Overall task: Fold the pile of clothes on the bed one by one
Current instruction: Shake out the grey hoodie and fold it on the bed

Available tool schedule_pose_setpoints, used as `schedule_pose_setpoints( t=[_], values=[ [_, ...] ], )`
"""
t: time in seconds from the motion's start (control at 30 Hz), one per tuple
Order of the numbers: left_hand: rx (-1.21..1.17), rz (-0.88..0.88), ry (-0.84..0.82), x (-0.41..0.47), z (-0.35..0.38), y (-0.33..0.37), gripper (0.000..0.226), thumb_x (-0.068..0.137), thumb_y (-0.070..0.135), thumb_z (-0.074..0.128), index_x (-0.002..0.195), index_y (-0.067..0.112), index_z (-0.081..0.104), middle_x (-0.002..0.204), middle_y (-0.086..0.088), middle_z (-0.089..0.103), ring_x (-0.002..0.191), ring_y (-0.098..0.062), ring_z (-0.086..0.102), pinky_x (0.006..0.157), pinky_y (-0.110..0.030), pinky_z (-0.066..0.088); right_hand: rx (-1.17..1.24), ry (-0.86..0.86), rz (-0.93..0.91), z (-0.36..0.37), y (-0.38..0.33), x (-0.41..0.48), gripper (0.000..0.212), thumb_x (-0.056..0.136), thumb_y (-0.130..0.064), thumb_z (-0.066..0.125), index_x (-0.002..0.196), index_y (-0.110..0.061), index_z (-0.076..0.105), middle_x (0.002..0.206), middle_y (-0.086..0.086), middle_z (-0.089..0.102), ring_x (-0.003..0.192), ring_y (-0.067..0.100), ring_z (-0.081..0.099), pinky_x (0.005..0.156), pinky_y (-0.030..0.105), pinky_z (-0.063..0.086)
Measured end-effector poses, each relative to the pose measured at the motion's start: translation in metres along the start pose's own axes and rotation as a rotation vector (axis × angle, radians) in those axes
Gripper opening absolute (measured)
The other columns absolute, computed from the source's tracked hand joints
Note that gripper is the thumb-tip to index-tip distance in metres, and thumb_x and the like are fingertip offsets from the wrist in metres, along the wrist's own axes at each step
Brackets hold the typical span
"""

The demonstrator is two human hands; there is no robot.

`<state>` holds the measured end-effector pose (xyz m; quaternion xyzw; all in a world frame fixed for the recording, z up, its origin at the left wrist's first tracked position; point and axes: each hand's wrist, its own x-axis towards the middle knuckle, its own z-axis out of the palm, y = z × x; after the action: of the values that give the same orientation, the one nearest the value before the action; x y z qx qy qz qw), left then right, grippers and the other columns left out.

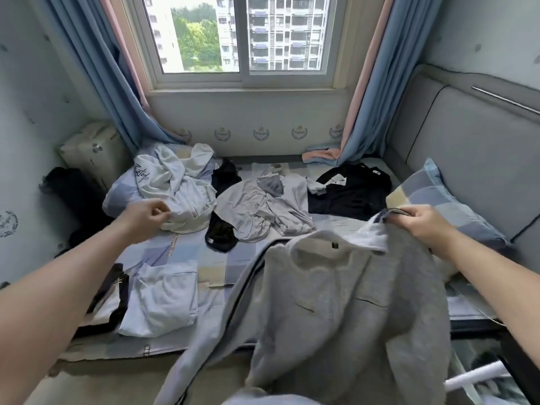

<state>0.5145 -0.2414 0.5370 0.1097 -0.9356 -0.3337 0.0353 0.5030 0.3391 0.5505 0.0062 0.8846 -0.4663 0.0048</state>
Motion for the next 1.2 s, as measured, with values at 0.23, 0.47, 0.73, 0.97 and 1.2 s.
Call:
schedule_pose_setpoints(
  t=[0.23, 0.47, 0.73, 0.97, 1.2],
  values=[
    [-0.152, 0.074, -0.517, 0.055, 0.113, 0.065, 0.021, 0.083, 0.03, 0.083, 0.099, 0.027, 0.07, 0.102, 0.001, 0.075, 0.09, -0.015, 0.071, 0.076, -0.03, 0.058, -0.008, -0.234, -0.072, 0.075, -0.066, 0.077, 0.02, 0.096, -0.021, 0.068, 0.082, -0.009, 0.075, 0.063, 0.001, 0.041, 0.061, 0.016, 0.032, 0.047, 0.024, 0.023],
    [0.031, 0.147, -0.797, 0.107, 0.185, 0.064, 0.1, 0.066, 0.05, 0.09, 0.149, 0.038, 0.036, 0.149, 0.007, 0.045, 0.132, -0.015, 0.047, 0.109, -0.031, 0.038, 0.175, -0.223, -0.047, 0.093, -0.109, 0.144, 0.014, 0.095, -0.028, 0.07, 0.09, -0.018, 0.08, 0.08, 0.01, 0.061, 0.074, 0.022, 0.049, 0.068, 0.035, 0.039],
    [-0.048, 0.198, -0.748, 0.12, 0.23, 0.06, 0.124, 0.065, 0.054, 0.087, 0.16, 0.03, 0.011, 0.163, 0.004, 0.025, 0.149, -0.018, 0.027, 0.118, -0.035, 0.028, 0.555, -0.116, 0.011, 0.086, -0.139, 0.184, 0.025, 0.101, -0.02, 0.06, 0.087, -0.011, 0.079, 0.088, 0.01, 0.075, 0.078, 0.02, 0.071, 0.071, 0.033, 0.06],
    [-0.347, 0.189, -0.134, 0.118, 0.219, 0.094, 0.014, 0.09, 0.006, 0.06, 0.102, 0.011, 0.066, 0.095, -0.006, 0.066, 0.088, -0.023, 0.058, 0.063, -0.025, 0.036, 0.63, -0.038, 0.021, 0.073, -0.15, 0.172, 0.024, 0.102, -0.02, 0.058, 0.095, -0.006, 0.077, 0.089, 0.011, 0.076, 0.077, 0.021, 0.073, 0.068, 0.031, 0.059],
    [-0.461, 0.141, -0.011, 0.101, 0.169, 0.08, 0.018, 0.095, 0.017, 0.06, 0.077, 0.019, 0.057, 0.067, 0.003, 0.053, 0.055, -0.003, 0.042, 0.057, -0.03, 0.035, 0.512, 0.056, 0.136, 0.051, -0.118, 0.128, 0.024, 0.099, -0.023, 0.064, 0.105, -0.002, 0.074, 0.091, 0.013, 0.074, 0.074, 0.022, 0.071, 0.067, 0.032, 0.062]
  ],
)
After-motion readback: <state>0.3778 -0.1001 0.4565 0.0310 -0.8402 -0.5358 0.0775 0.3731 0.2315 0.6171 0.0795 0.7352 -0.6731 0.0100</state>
